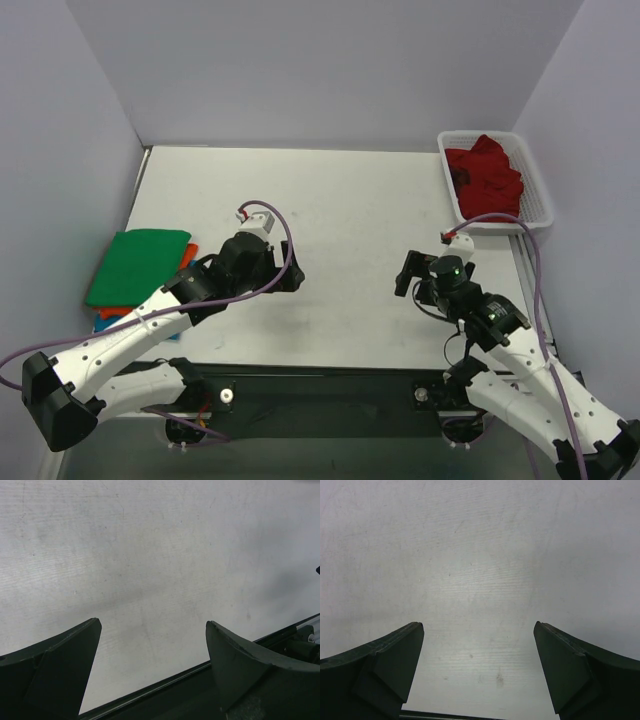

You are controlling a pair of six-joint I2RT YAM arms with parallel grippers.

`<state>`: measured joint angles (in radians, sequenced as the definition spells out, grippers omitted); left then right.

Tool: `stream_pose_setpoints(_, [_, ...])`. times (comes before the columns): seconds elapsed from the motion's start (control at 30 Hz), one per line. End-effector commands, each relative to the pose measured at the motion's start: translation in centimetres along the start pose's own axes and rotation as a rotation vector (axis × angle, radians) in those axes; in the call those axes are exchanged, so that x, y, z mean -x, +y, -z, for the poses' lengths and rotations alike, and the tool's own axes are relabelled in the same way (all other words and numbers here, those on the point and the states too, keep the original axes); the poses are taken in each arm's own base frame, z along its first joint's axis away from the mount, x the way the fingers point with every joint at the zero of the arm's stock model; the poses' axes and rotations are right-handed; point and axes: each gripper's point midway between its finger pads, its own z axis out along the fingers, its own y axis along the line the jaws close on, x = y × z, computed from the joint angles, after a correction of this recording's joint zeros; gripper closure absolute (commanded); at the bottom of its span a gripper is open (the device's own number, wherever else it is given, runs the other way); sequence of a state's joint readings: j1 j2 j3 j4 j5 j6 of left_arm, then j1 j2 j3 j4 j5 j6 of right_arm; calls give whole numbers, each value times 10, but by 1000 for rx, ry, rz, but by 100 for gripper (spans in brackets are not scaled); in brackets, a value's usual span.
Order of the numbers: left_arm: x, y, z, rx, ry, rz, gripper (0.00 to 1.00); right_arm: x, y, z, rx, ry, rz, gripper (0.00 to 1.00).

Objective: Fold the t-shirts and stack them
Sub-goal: Grab crumpled tshirt from bin with the right arm

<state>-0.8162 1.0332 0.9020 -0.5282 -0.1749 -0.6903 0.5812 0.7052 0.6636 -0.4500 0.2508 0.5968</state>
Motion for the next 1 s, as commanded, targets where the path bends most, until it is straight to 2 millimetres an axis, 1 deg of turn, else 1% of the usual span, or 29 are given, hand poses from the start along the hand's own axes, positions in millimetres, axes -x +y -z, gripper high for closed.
stream_pose_setpoints(0.0, [13,-9,8,-38,-33,-4,3,3,-2,1,-19,14,23,0])
stream_pose_setpoints(0.07, [13,-12,9,-49,-28,-8,3,4,0,-1,-24,25,35,0])
stream_pose_setpoints(0.1, [16,-14,10,-54,-34,-10,3,11,3,0,-22,15,34,0])
stream_pose_setpoints(0.17, [17,-15,11,-52,-29,-16,3,16,3,-6,-41,31,67,0])
stream_pose_setpoints(0.2, [19,-15,12,-53,-31,-22,2,23,4,-7,-49,24,74,0])
stream_pose_setpoints(0.23, [21,-17,13,-57,-33,-26,3,38,3,-13,-77,21,67,0])
stream_pose_setpoints(0.3, [24,-18,14,-58,-38,-32,3,58,3,-20,-84,20,74,0])
stream_pose_setpoints(0.33, [27,-20,16,-59,-41,-30,3,83,-4,-28,-123,3,40,0])
stream_pose_setpoints(0.4, [28,-22,17,-67,-38,-30,3,107,-13,-37,-157,-9,26,0])
stream_pose_setpoints(0.43, [28,-22,18,-72,-36,-30,3,133,-23,-45,-190,-30,-15,0])
stream_pose_setpoints(0.5, [31,-24,20,-83,-41,-31,3,158,-35,-55,-218,-42,-46,1])
stream_pose_setpoints(0.53, [31,-25,21,-88,-37,-34,3,162,-41,-70,-237,-21,-60,1])
stream_pose_setpoints(0.57, [34,-25,23,-88,-42,-34,3,190,-56,-70,-267,-69,-101,1])
stream_pose_setpoints(0.6, [37,-26,25,-89,-45,-39,3,198,-65,-76,-289,-72,-121,1])
stream_pose_setpoints(0.63, [36,-25,25,-89,-38,-40,3,198,-76,-94,-310,-42,-157,2])
stream_pose_setpoints(0.67, [38,-24,26,-89,-39,-45,3,219,-93,-95,-329,-79,-206,3])
stream_pose_setpoints(0.7, [39,-24,27,-89,-39,-48,3,224,-100,-103,-334,-78,-232,4])
stream_pose_setpoints(0.73, [40,-23,27,-92,-40,-50,3,225,-112,-120,-347,-64,-267,5])
stream_pose_setpoints(0.77, [39,-25,28,-104,-33,-51,3,228,-119,-127,-349,-63,-295,6])
stream_pose_setpoints(0.8, [39,-24,28,-104,-30,-57,3,241,-133,-130,-362,-88,-329,6])
stream_pose_setpoints(0.83, [39,-22,27,-101,-30,-55,3,238,-141,-149,-363,-69,-346,7])
stream_pose_setpoints(0.87, [39,-22,26,-110,-23,-52,3,239,-147,-157,-367,-70,-366,8])
stream_pose_setpoints(0.9, [38,-22,26,-114,-20,-53,3,242,-162,-171,-394,-74,-387,8])
stream_pose_setpoints(0.97, [39,-19,25,-117,-15,-44,3,242,-177,-185,-412,-69,-419,9])
